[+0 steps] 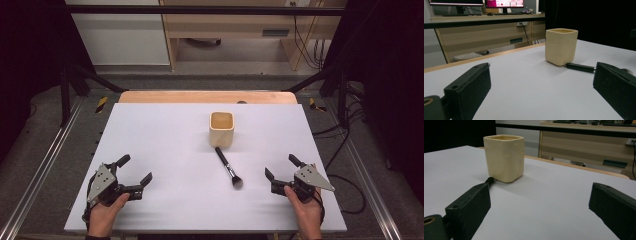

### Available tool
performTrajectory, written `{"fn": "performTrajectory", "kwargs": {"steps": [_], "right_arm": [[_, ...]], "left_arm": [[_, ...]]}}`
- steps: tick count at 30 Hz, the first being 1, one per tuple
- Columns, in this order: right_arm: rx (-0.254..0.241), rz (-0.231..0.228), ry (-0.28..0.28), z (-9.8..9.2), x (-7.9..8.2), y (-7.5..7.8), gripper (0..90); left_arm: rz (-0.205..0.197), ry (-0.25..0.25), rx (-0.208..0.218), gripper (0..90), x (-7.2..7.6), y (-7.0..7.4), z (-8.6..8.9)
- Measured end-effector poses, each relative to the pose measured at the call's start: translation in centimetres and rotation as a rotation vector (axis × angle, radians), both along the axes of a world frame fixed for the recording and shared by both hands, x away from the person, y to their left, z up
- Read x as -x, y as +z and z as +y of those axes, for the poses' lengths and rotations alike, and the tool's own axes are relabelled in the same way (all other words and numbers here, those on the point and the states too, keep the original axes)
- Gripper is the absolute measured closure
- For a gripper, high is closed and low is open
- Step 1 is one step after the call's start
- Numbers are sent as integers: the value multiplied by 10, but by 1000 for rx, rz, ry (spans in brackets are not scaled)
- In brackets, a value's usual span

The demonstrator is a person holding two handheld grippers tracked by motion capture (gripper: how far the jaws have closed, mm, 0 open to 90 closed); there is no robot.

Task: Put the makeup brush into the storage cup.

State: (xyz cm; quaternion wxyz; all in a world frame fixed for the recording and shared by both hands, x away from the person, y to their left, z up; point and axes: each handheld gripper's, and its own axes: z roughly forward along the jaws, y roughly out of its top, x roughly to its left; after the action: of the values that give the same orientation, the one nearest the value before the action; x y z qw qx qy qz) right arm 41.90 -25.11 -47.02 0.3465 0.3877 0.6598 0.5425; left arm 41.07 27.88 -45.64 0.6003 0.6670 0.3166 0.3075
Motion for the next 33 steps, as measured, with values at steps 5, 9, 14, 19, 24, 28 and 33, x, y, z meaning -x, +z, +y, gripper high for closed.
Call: {"fn": "performTrajectory", "kwargs": {"steps": [5,9,14,19,24,28,33], "right_arm": [[-3,19,3,3,1,-1,42],[-7,45,-4,3,1,-1,43],[15,112,-2,5,-2,5,37],[71,176,7,5,-2,15,31],[150,290,10,8,-7,22,41],[157,325,26,11,-11,28,46],[175,361,51,22,-15,39,52]], "left_arm": [[3,-1,-5,13,0,-1,-1],[4,-5,-18,13,0,-2,-2],[10,-1,-36,13,1,-3,-4],[13,5,-36,14,0,-4,-3],[15,9,-53,18,0,-5,-5],[16,8,-62,17,1,-6,-7],[13,11,-64,18,1,-5,-6]]}}
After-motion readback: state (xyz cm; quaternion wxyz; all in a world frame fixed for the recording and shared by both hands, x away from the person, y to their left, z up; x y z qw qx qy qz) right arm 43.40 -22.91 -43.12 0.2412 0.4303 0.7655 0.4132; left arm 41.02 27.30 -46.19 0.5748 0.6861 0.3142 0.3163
